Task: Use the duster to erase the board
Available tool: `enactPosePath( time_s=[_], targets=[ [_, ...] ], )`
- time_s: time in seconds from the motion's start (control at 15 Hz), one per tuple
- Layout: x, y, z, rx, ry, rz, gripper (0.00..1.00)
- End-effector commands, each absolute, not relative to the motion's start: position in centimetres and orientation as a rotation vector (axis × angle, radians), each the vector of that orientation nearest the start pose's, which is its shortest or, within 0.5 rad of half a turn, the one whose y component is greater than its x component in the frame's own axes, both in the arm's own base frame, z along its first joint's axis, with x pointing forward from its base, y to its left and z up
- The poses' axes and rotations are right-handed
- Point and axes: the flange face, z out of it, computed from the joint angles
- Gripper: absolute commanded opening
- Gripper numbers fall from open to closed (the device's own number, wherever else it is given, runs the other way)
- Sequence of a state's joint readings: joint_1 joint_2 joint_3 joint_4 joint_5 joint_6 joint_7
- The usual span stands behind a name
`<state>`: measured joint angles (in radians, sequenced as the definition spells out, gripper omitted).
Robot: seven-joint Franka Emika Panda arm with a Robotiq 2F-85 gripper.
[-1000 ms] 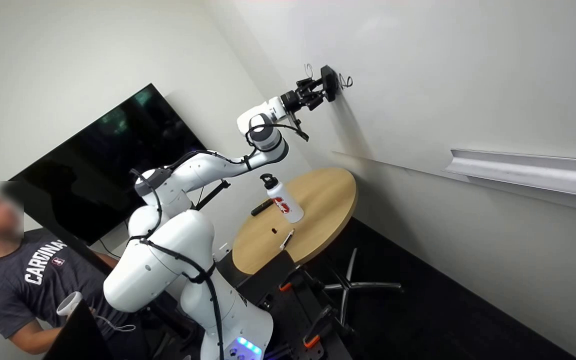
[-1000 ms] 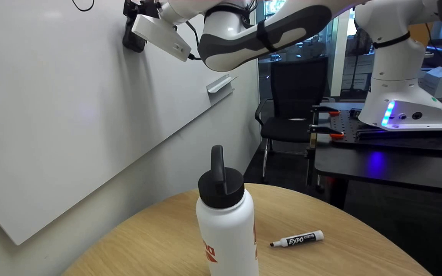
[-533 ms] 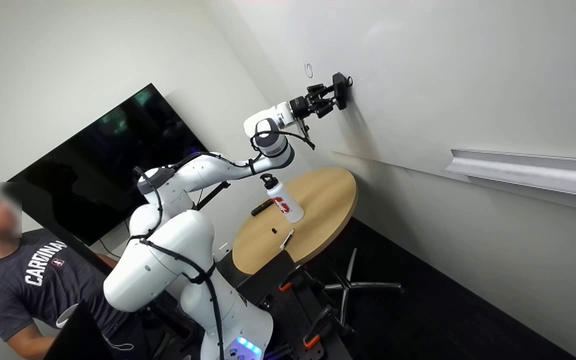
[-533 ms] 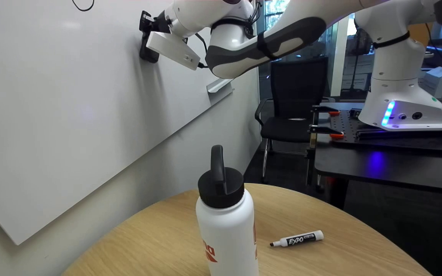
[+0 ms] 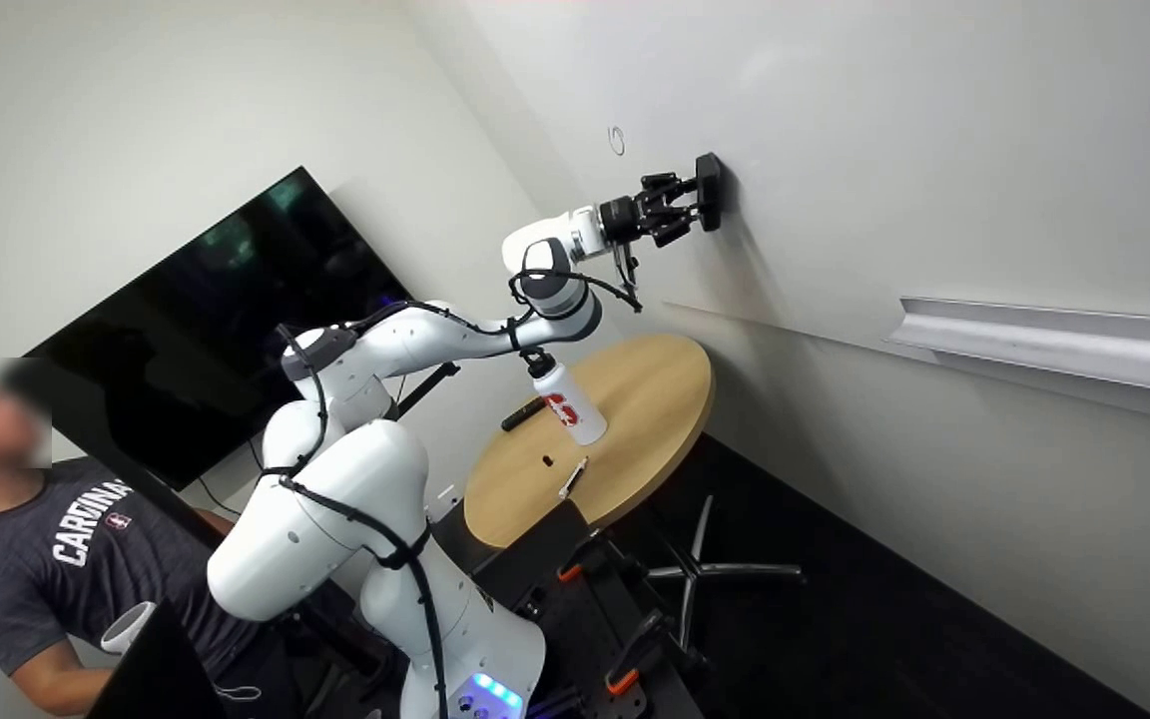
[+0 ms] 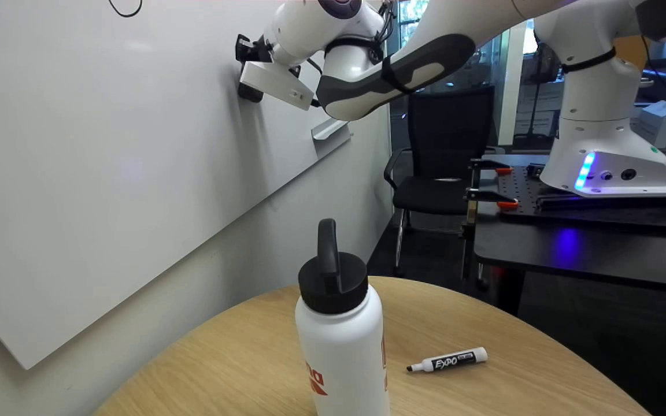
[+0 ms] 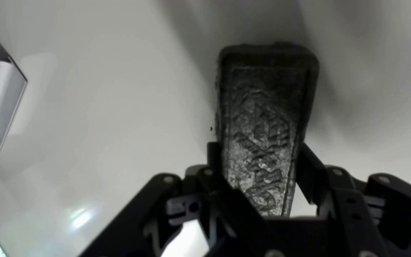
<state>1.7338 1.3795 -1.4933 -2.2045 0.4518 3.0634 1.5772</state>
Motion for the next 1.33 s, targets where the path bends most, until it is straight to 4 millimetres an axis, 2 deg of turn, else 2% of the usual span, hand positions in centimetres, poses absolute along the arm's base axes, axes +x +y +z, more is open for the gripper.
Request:
enactPosePath(
  time_s=[0.0, 0.4, 0.93, 1.13, 1.27],
  targets=[
    [57.5, 20.3, 36.5, -2.1, 1.318, -1.925, 0.27],
    [56.1, 23.2, 39.2, -2.096, 1.186, -1.861, 0.27],
    [52.2, 29.2, 42.6, -2.081, 0.903, -1.772, 0.27],
    [49.8, 29.9, 42.6, -2.269, 0.855, -1.645, 0.27],
    [48.2, 29.6, 42.2, -2.394, 0.85, -1.645, 0.27]
  ],
)
